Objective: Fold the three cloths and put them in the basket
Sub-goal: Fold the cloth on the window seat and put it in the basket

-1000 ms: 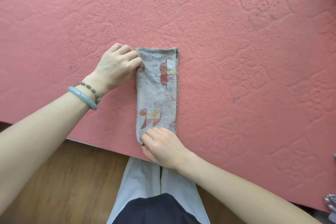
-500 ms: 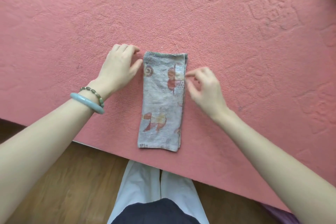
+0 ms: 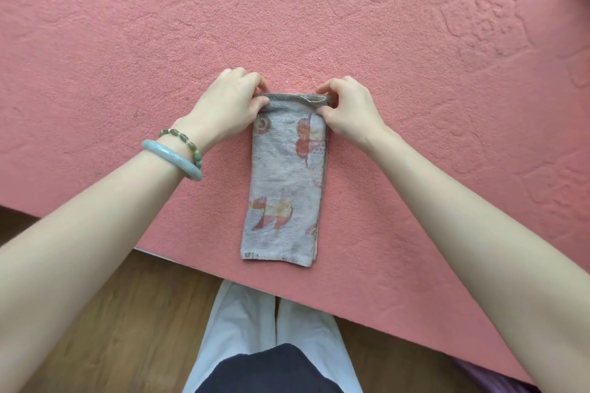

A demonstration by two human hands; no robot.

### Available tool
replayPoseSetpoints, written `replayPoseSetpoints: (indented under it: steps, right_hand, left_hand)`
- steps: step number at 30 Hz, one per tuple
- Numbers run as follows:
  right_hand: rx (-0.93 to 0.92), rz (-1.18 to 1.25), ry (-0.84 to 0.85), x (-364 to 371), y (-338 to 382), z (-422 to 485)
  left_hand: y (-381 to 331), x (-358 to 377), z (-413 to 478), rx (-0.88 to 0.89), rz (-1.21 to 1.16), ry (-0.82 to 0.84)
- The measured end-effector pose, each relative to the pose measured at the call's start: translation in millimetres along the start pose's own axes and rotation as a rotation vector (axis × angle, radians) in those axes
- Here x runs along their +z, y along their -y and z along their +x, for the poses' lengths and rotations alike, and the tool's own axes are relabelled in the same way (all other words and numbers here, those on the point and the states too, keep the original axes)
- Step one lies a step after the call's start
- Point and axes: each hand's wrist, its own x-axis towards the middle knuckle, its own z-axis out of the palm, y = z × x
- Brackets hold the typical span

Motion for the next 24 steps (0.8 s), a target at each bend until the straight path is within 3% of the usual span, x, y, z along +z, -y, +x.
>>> replayPoseSetpoints:
  steps: [6, 16, 21, 24]
  right_hand:
    - [-0.032, -0.091, 0.026, -2, 2, -2]
    - [-0.059, 0.113, -0.09, -36, 9, -18]
    - [-0.174, 0.164, -0.232, -50, 15, -35]
    - [-0.274, 0.159, -0.233, -45, 10, -65]
  left_hand:
    - [-5, -9, -7, 0.039, 0.007, -0.001]
    - [-16, -35, -14, 0.156, 0.022, -0.188]
    - [-23, -50, -24, 0.274, 0.039, -0.293]
    - [-24, -55, -49, 0.371, 0.072, -0.293]
